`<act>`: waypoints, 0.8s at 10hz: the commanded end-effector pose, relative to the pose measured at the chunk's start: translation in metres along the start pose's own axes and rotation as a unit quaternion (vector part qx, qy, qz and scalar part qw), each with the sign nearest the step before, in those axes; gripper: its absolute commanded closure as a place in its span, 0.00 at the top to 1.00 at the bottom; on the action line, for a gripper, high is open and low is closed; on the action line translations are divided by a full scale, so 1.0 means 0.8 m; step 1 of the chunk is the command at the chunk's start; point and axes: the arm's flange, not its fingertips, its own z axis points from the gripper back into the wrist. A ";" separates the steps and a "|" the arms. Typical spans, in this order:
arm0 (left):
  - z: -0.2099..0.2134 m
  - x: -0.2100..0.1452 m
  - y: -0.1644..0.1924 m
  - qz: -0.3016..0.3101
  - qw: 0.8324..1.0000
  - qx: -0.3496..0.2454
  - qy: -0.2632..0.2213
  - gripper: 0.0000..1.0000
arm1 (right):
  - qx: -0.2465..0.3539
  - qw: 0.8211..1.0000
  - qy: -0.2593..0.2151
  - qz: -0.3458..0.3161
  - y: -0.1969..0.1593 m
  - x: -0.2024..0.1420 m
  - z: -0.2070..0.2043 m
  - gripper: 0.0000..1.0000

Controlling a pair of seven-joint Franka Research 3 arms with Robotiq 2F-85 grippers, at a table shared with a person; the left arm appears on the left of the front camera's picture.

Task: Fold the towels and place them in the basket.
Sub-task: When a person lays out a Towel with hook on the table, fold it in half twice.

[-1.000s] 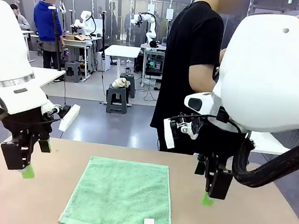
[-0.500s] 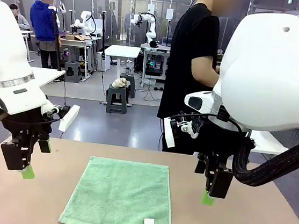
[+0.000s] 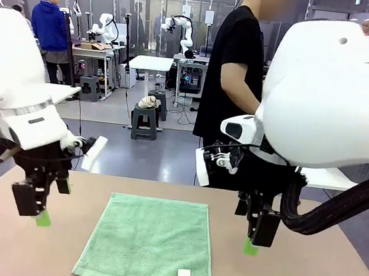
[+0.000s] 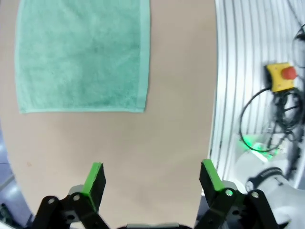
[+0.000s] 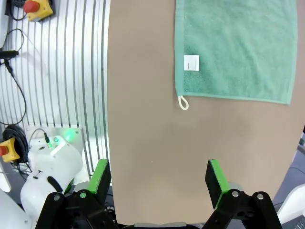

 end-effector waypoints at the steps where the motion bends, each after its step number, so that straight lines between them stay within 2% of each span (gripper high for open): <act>1: -0.041 0.025 0.004 0.005 1.000 0.009 0.016 1.00 | -0.002 1.000 0.009 -0.008 -0.012 0.018 -0.043 1.00; 6: -0.143 0.034 -0.015 -0.023 1.000 0.001 0.003 1.00 | 0.000 0.999 0.006 -0.044 -0.027 0.034 -0.157 1.00; 8: -0.180 0.034 -0.019 -0.019 1.000 0.002 0.021 1.00 | 0.000 0.998 -0.010 -0.055 -0.029 0.029 -0.181 1.00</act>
